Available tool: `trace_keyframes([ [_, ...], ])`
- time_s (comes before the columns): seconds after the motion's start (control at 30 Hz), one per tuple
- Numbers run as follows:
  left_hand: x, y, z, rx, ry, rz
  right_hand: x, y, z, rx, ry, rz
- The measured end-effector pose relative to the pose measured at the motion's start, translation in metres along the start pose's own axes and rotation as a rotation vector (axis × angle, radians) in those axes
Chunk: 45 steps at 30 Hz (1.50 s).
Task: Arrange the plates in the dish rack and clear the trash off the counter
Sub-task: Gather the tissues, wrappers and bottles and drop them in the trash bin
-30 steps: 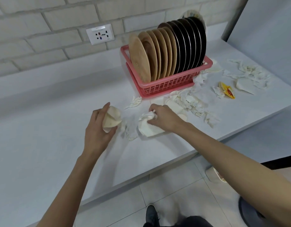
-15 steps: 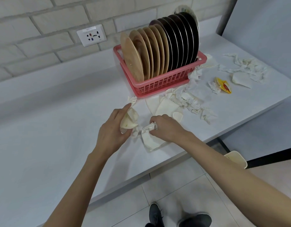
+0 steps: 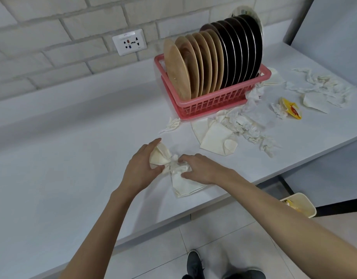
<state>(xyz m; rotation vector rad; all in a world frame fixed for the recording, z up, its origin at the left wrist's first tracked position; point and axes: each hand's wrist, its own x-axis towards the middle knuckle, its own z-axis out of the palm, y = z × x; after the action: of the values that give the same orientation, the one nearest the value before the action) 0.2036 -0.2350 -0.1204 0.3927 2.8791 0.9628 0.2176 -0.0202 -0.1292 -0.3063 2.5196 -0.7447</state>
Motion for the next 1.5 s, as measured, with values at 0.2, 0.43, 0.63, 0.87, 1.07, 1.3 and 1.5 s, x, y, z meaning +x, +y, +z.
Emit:
trace_keyframes([
  [0.2,-0.012,-0.017,-0.007,-0.094,0.032,-0.076,0.005,0.0,0.007,0.05,0.032,-0.029],
  [0.43,-0.019,-0.02,-0.004,-0.239,0.032,-0.089,0.017,-0.002,0.009,0.257,0.021,-0.129],
  [0.63,-0.022,-0.018,0.002,-0.303,0.027,-0.11,0.015,0.001,0.007,0.371,0.153,-0.048],
  [0.87,-0.019,-0.011,0.008,-0.317,0.032,-0.105,0.008,0.007,0.004,0.321,0.148,-0.119],
  [1.07,-0.015,-0.02,0.007,-0.334,0.104,-0.161,0.0,0.016,-0.03,0.381,0.066,0.124],
  [1.3,-0.017,-0.013,0.012,-0.386,0.082,-0.154,-0.019,0.032,-0.06,0.414,-0.033,0.258],
  [1.5,-0.013,0.018,0.031,-0.489,-0.043,-0.065,-0.05,0.066,-0.055,0.522,0.075,0.215],
])
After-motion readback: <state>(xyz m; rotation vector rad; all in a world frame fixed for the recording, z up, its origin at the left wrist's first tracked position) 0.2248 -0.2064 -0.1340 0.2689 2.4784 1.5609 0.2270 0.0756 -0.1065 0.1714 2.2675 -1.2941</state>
